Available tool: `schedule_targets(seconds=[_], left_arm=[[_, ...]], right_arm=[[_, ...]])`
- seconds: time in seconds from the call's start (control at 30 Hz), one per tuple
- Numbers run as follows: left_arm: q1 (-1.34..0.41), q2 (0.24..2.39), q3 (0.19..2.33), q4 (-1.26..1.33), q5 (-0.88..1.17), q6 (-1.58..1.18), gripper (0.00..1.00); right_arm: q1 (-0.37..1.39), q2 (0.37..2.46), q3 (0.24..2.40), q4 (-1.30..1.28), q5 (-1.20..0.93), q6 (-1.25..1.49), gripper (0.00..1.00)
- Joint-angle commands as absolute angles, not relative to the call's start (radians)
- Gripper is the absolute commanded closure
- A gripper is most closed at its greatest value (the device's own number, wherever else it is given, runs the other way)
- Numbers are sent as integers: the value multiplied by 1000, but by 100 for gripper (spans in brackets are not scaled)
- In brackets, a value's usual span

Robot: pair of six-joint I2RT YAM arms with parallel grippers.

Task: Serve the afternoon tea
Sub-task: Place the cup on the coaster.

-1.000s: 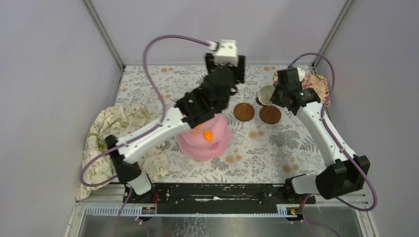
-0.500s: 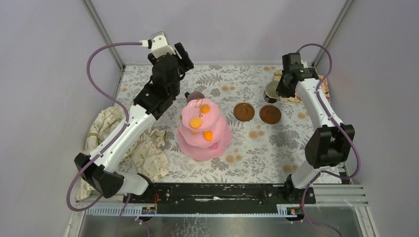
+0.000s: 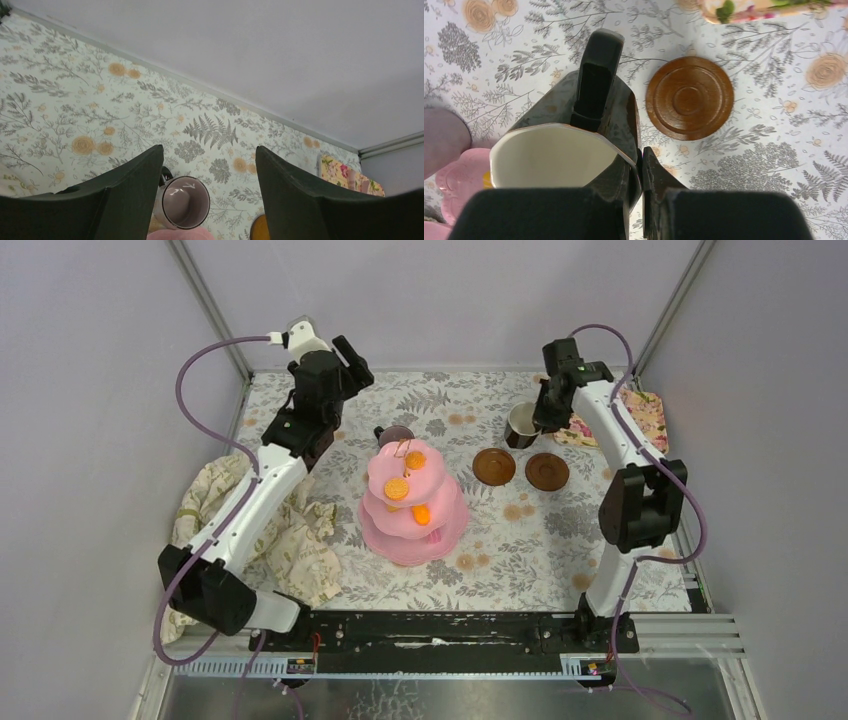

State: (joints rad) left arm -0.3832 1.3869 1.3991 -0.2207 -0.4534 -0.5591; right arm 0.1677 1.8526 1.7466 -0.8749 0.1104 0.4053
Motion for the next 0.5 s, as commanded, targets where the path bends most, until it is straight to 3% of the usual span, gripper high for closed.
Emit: schedule_targets(seconds=[0.0, 0.47], left_arm=[[-324, 1425, 1364, -216, -323, -621, 25], [-253, 1549, 1336, -215, -203, -601, 25]], right_arm=[[228, 1882, 1856, -875, 77, 393, 100], [282, 2003, 1970, -993, 76, 371, 100]])
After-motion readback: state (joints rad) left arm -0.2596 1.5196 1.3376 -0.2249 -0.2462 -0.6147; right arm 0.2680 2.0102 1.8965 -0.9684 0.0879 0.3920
